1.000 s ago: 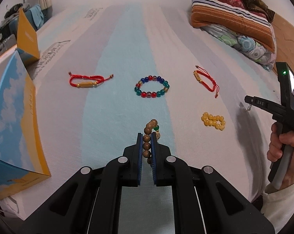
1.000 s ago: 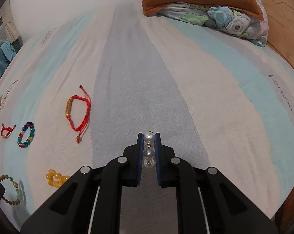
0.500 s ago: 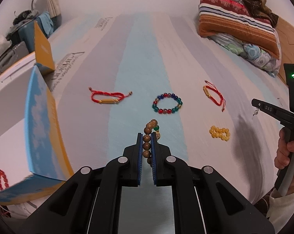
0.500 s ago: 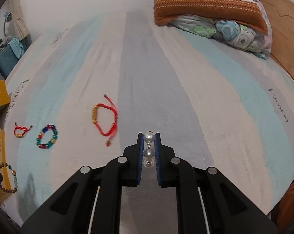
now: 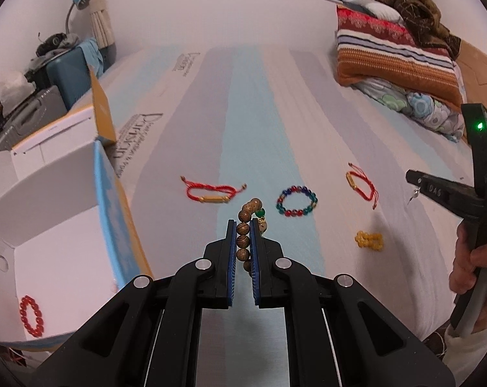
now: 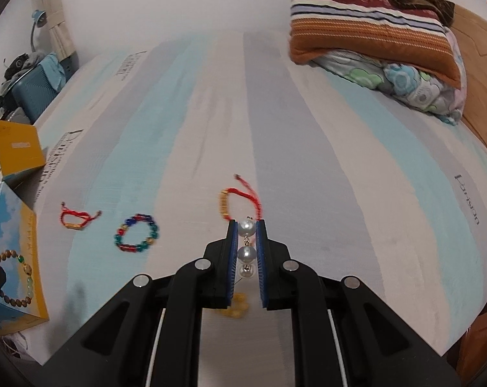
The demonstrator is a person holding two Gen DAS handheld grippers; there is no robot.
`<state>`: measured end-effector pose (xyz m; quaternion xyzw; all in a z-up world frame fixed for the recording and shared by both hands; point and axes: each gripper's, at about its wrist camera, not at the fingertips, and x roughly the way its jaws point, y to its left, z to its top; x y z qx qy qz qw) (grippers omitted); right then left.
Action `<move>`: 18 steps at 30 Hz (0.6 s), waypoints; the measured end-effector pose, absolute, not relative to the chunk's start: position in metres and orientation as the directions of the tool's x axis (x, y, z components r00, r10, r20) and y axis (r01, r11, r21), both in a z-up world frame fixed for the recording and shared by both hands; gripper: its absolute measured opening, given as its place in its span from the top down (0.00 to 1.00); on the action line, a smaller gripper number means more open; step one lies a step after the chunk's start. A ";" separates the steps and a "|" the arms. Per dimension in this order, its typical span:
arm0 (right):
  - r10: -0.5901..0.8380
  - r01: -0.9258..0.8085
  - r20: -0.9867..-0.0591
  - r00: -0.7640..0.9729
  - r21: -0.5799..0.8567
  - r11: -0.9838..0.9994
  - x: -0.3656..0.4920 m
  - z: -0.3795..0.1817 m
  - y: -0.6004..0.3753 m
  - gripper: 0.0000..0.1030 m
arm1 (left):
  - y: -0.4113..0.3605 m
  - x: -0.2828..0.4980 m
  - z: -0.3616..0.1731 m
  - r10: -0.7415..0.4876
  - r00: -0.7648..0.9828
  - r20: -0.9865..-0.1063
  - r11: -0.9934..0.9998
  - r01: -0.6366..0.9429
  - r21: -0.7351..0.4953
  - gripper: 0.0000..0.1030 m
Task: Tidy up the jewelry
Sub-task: 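Lift the wooden bracelet and pearl strand and carry them over the box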
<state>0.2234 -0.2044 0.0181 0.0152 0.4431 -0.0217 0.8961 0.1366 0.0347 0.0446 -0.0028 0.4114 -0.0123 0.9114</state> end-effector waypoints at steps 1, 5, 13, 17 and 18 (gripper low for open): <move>-0.020 0.045 -0.794 0.608 0.009 0.999 0.224 0.021 -0.198 0.90 | 0.037 0.136 0.048 -0.021 0.666 -0.746 1.000 0.018 -0.012 0.93; -0.003 0.005 -0.783 0.622 0.001 1.000 0.223 0.031 -0.174 0.90 | 0.052 0.132 0.062 -0.003 0.687 -0.726 1.000 0.000 -0.004 0.93; 0.067 -0.090 -0.753 0.654 0.010 0.996 0.219 0.056 -0.106 0.90 | 0.091 0.111 0.093 0.030 0.731 -0.682 0.999 -0.044 -0.003 0.93; 0.101 -0.137 -0.743 0.661 0.013 0.991 0.217 0.067 -0.071 0.90 | 0.112 0.102 0.106 0.058 0.746 -0.664 0.997 -0.076 0.001 0.93; 0.109 -0.147 -0.740 0.663 0.014 0.989 0.216 0.070 -0.062 0.90 | 0.119 0.099 0.110 0.064 0.749 -0.660 0.996 -0.085 0.001 0.93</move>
